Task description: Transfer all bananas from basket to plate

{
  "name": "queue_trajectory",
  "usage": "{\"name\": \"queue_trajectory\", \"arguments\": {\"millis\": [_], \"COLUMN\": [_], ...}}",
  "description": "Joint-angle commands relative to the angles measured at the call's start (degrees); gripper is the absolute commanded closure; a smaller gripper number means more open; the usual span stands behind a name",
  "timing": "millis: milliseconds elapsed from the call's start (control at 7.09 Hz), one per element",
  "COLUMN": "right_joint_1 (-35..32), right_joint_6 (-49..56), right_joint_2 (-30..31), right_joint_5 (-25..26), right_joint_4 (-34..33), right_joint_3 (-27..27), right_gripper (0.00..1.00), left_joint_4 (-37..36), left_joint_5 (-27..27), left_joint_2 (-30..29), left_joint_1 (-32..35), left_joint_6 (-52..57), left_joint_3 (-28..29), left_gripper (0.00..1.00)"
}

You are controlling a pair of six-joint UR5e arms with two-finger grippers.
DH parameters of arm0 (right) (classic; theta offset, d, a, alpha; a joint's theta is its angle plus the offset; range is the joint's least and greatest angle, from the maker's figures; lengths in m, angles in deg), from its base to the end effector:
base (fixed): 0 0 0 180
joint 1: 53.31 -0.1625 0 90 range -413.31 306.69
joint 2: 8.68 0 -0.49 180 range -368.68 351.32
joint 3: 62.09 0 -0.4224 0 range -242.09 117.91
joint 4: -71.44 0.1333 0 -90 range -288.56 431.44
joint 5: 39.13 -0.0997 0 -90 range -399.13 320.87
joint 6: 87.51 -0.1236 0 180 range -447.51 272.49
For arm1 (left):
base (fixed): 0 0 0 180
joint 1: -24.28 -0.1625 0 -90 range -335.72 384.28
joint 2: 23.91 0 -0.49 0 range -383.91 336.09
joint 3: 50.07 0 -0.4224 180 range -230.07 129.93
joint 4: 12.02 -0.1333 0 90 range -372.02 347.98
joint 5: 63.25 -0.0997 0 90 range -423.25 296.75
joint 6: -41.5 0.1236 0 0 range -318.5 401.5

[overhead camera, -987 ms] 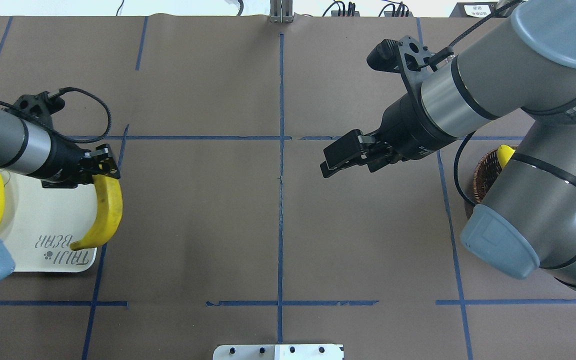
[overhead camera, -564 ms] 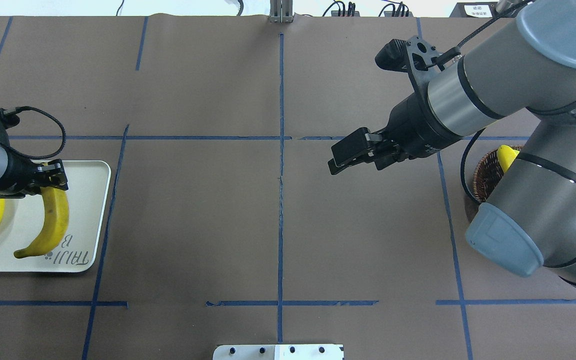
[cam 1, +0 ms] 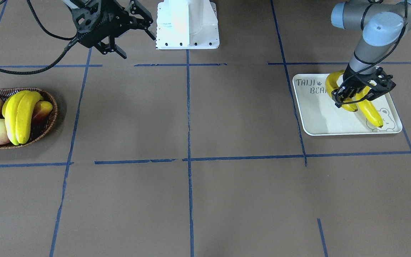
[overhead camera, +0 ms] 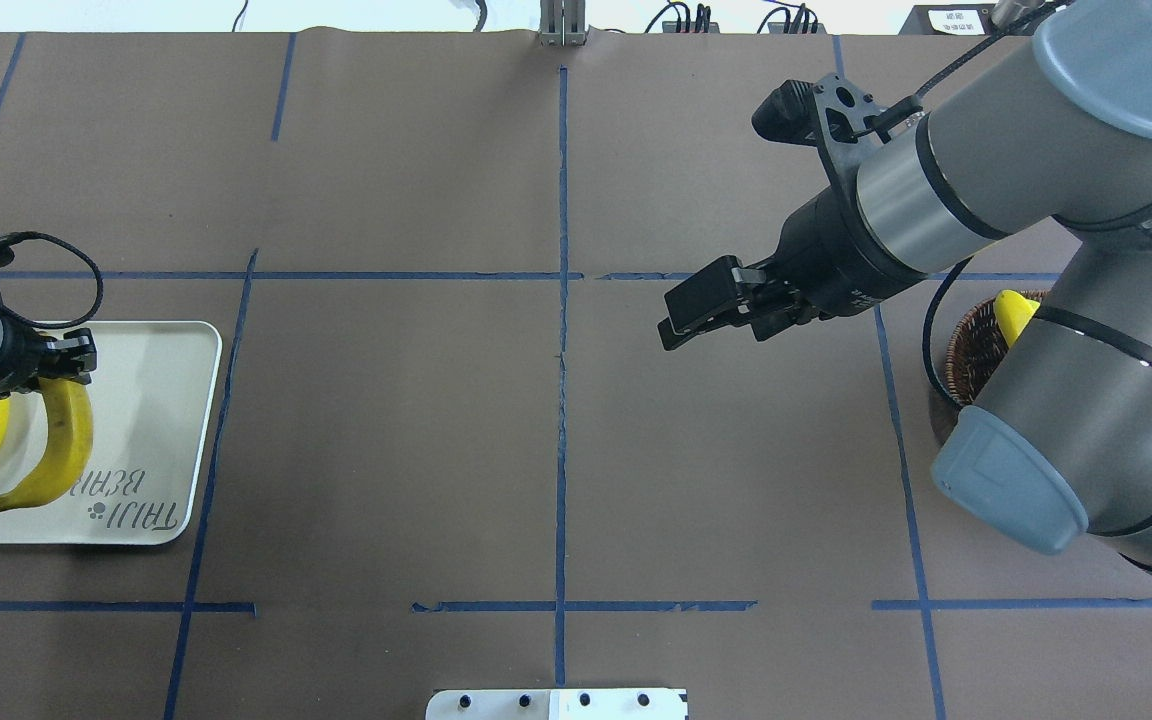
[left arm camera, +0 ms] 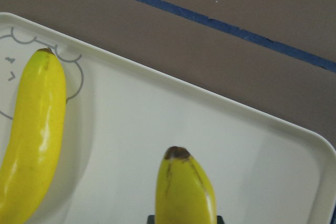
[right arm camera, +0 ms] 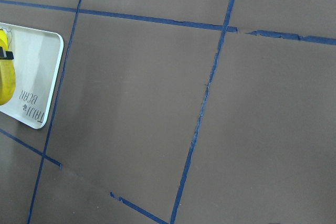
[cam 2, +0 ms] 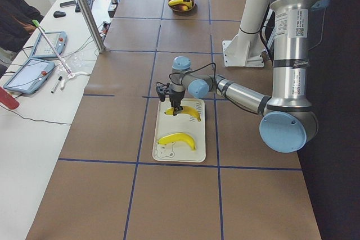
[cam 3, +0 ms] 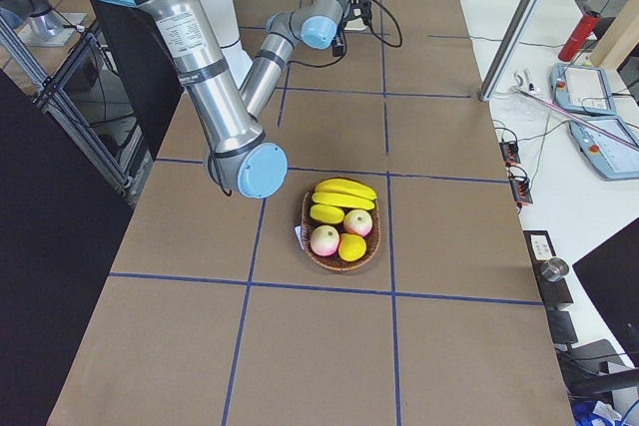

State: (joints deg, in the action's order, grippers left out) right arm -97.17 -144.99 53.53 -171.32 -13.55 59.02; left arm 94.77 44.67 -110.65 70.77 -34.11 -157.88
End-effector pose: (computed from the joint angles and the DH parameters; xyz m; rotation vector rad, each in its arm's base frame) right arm -0.3781 -0.4331 0.1850 0.1397 -1.2345 -0.2383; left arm 0.2939 -0.4480 0.5942 0.0121 0.6276 -0.4564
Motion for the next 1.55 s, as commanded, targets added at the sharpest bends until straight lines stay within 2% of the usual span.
{"name": "queue_trajectory", "arguments": {"millis": [0, 705, 846, 987, 1410], "right_joint_1": [0.0, -0.1, 0.0, 0.0, -0.1], "right_joint_6": [0.0, 0.0, 0.0, -0.2, -1.1], "right_joint_2": [-0.1, -0.3, -0.4, -0.5, -0.6], "right_joint_5": [0.0, 0.0, 0.0, 0.0, 0.0], "right_joint_4": [0.0, 0.0, 0.0, 0.0, 0.0], "right_joint_3": [0.0, 0.1, 0.1, 0.2, 0.2], "right_gripper": [0.0, 0.0, 0.0, 0.0, 0.0], "left_joint_4": [0.2, 0.5, 0.6, 0.6, 0.6], "left_joint_5": [-2.2, -4.9, -4.8, -4.8, -4.8], "left_joint_2": [-0.4, -0.5, -0.6, -0.6, -0.4], "left_joint_1": [0.3, 0.6, 0.6, 0.7, 1.1], "left_joint_6": [0.3, 1.5, 1.4, 1.4, 1.5], "left_joint_3": [2.9, 5.8, 6.1, 6.2, 5.9], "left_gripper": [1.0, 1.0, 0.83, 0.01, 0.0]}}
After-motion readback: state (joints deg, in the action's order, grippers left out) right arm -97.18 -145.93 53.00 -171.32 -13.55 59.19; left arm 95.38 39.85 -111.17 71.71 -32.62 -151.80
